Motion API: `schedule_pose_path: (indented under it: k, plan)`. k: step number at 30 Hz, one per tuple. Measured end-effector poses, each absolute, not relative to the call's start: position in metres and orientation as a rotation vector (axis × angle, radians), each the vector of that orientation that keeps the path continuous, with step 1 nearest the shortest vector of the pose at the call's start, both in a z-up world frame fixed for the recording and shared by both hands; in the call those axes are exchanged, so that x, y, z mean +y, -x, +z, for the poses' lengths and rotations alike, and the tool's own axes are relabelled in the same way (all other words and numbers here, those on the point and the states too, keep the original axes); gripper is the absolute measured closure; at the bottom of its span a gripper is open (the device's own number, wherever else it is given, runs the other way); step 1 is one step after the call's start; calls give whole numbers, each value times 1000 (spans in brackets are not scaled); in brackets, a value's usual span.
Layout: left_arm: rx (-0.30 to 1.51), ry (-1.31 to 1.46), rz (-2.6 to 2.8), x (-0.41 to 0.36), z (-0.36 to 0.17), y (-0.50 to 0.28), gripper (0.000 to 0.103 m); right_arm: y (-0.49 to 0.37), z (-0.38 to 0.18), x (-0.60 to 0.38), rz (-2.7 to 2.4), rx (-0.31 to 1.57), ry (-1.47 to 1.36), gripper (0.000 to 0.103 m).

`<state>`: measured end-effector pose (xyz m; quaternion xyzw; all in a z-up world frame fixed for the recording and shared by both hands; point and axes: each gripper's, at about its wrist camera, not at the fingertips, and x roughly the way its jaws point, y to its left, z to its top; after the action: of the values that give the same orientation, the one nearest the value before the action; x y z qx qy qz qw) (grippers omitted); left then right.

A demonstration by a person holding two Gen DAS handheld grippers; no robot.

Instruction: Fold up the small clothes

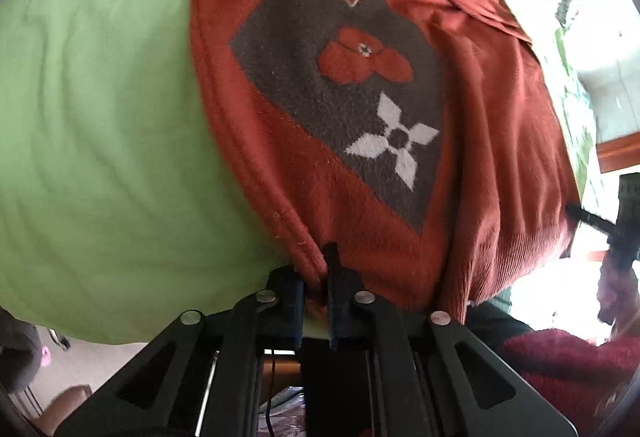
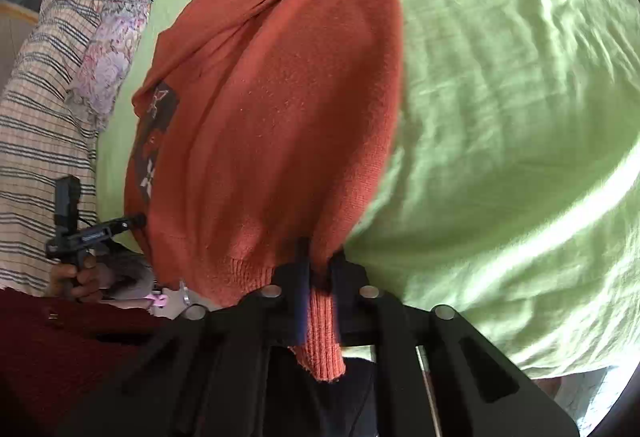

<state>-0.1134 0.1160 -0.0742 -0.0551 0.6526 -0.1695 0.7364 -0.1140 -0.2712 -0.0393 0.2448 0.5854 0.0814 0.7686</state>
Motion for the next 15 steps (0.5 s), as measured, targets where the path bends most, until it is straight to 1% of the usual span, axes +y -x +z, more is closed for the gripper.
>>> schedule_pose_path:
  k: [3, 6, 7, 8, 9, 11, 12, 13, 14, 15]
  plan:
    - [1390, 119, -398, 129, -63, 124, 98, 123, -30, -293, 171, 1234, -562, 94]
    - [1399, 211, -420, 144, -66, 127, 97, 129, -25, -316, 133, 1192, -621, 94]
    - [1414, 250, -424, 147, -70, 126, 93, 129, -26, -322, 127, 1181, -649, 94]
    - [1445, 298, -423, 148, -76, 125, 84, 127, -27, -324, 132, 1181, -663, 94]
    - [1476, 329, -429, 147, -82, 124, 67, 125, -31, -323, 152, 1192, -678, 94]
    - [1532, 379, -450, 139, -92, 125, 48, 120, -39, -319, 179, 1229, -707, 90]
    - [1536, 381, -455, 134, -94, 125, 44, 121, -42, -321, 184, 1245, -720, 90]
    - [1533, 364, -457, 129, -95, 126, 44, 121, -45, -320, 193, 1262, -731, 84]
    - [1525, 317, -461, 123, -95, 127, 42, 122, -49, -318, 211, 1284, -739, 79]
    - [1521, 289, -461, 118, -95, 128, 42, 123, -49, -315, 229, 1290, -737, 79]
